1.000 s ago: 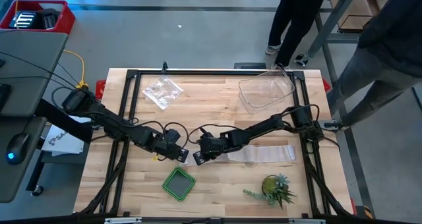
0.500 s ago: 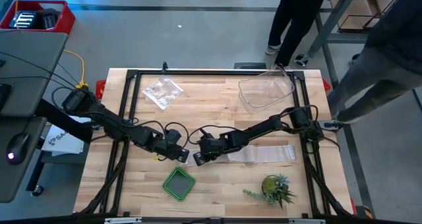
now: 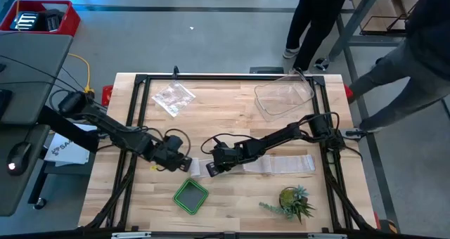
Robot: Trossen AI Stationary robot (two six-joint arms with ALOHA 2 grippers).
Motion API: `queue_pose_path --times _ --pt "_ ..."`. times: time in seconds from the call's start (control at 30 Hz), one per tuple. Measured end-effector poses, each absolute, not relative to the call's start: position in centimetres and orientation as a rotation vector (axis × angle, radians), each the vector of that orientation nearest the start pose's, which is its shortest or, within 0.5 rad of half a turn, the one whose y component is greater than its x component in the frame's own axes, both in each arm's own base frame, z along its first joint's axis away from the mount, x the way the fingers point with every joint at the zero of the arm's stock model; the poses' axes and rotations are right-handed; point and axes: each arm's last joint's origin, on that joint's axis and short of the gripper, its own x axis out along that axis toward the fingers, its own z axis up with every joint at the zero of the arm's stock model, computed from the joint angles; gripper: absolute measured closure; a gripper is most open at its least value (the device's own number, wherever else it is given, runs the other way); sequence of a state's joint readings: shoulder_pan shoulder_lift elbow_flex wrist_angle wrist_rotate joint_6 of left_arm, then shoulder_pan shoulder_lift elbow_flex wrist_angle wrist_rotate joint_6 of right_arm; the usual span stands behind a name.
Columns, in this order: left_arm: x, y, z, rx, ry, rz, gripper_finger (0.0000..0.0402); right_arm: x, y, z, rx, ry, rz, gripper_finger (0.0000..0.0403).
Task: Roll bandage
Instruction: Roll the white bandage
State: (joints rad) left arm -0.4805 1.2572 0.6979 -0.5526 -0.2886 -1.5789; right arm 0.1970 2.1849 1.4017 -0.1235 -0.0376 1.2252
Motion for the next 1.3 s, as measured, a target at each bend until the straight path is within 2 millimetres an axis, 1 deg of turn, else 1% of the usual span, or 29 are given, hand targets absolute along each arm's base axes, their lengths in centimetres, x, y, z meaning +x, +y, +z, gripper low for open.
queue_pose_path --times 0.1,0.2,0.3,0.43,0.67,0.77,0.83,0.93,1.03,1.1,1.23,1.3 --pt "20.0 -10.2 18.7 -1.038 0.885 0.628 0.0402 43.8 8.9 11.2 1.053 0.924 -0.368 0.0403" --pt "21.1 -11.3 17.7 -1.085 0.914 0.563 0.0402 43.8 8.9 11.2 1.047 0.926 -0.365 0.0403" --pt "21.9 -11.8 16.6 -1.098 0.93 0.563 0.0401 43.8 8.8 11.2 1.046 0.926 -0.365 0.0403" --pt "22.3 -11.6 16.1 -1.105 0.91 0.594 0.0401 43.8 8.9 11.2 1.049 0.932 -0.36 0.0403" --pt "22.3 -11.4 16.1 -1.095 0.893 0.618 0.0402 43.8 8.9 11.2 1.044 0.939 -0.349 0.0403" --pt "22.1 -11.4 16.0 -1.09 0.917 0.628 0.0402 43.8 8.9 11.2 1.044 0.939 -0.348 0.0403" --pt "21.7 -11.2 15.8 -1.088 0.961 0.667 0.0402 43.7 8.9 11.2 1.043 0.94 -0.347 0.0403" --pt "21.2 -11.0 16.3 -1.037 1.019 0.756 0.0402 43.8 8.9 11.2 1.046 0.94 -0.348 0.0403" --pt "21.6 -11.2 16.7 -1.038 0.999 0.724 0.0402 43.8 8.9 11.2 1.045 0.94 -0.347 0.0403" --pt "22.1 -11.3 16.4 -1.048 0.983 0.717 0.0401 43.8 8.9 11.2 1.044 0.94 -0.347 0.0403" --pt "22.4 -11.2 14.8 -1.016 1.049 0.76 0.0401 43.8 8.9 11.2 1.046 0.939 -0.346 0.0403" --pt "22.8 -11.4 14.6 -1.036 1.036 0.741 0.0402 43.8 8.9 11.2 1.046 0.939 -0.347 0.0403"
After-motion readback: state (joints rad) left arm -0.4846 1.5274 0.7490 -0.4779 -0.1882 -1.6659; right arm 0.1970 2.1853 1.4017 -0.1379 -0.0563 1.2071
